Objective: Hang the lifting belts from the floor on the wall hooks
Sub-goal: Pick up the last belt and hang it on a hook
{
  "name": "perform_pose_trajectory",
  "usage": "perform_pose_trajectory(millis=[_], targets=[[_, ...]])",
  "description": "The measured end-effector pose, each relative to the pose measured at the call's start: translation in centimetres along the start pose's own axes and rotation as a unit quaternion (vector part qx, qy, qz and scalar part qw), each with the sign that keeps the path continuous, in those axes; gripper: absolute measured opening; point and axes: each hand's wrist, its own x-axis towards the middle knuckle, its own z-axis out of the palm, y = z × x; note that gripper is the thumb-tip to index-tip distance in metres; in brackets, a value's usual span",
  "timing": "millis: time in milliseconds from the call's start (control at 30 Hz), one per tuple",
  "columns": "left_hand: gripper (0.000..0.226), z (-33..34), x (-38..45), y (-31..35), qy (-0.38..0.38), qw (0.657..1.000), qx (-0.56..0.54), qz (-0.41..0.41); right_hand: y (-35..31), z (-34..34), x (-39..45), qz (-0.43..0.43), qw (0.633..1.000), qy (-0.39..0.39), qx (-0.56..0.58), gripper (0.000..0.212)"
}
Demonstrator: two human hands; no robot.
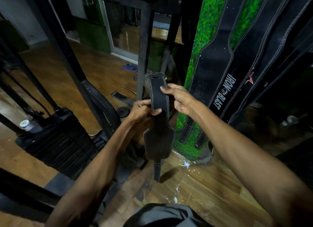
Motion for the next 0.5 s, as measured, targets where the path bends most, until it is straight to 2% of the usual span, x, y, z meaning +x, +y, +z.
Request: perform_pose_trajectory(millis=[67, 167, 333, 433, 500], targets=[[0.038, 0.0, -0.3, 0.5, -0.010, 1.000, -0.027, -0.001, -0.1, 0.0, 0.0, -0.017, 1.000, -0.005, -0.018, 0.015], [0.032, -0.4, 0.2, 2.0, 0.006, 0.998, -0.060, -0.003, 0.9, 0.0, -0.1, -0.051, 0.995, -0.004, -0.082, 0.029], [0.019, -1.4, 1.0, 4.4, 0.082, 0.991, 0.031, 0.105, 3.2, -0.5, -0.9, -0.053, 0.985, -0.020, -0.165, 0.039], [0.024, -0.7, 0.0, 4.5, 0.103, 0.978, 0.102, 0.147, 1.7, -0.5, -1.3, -0.060, 0.990, -0.013, -0.123, 0.045], [0.023, -0.2, -0.3, 4.2, 0.111, 0.973, 0.130, 0.155, -0.7, -0.2, -2.0, -0.093, 0.991, 0.011, -0.095, 0.051]])
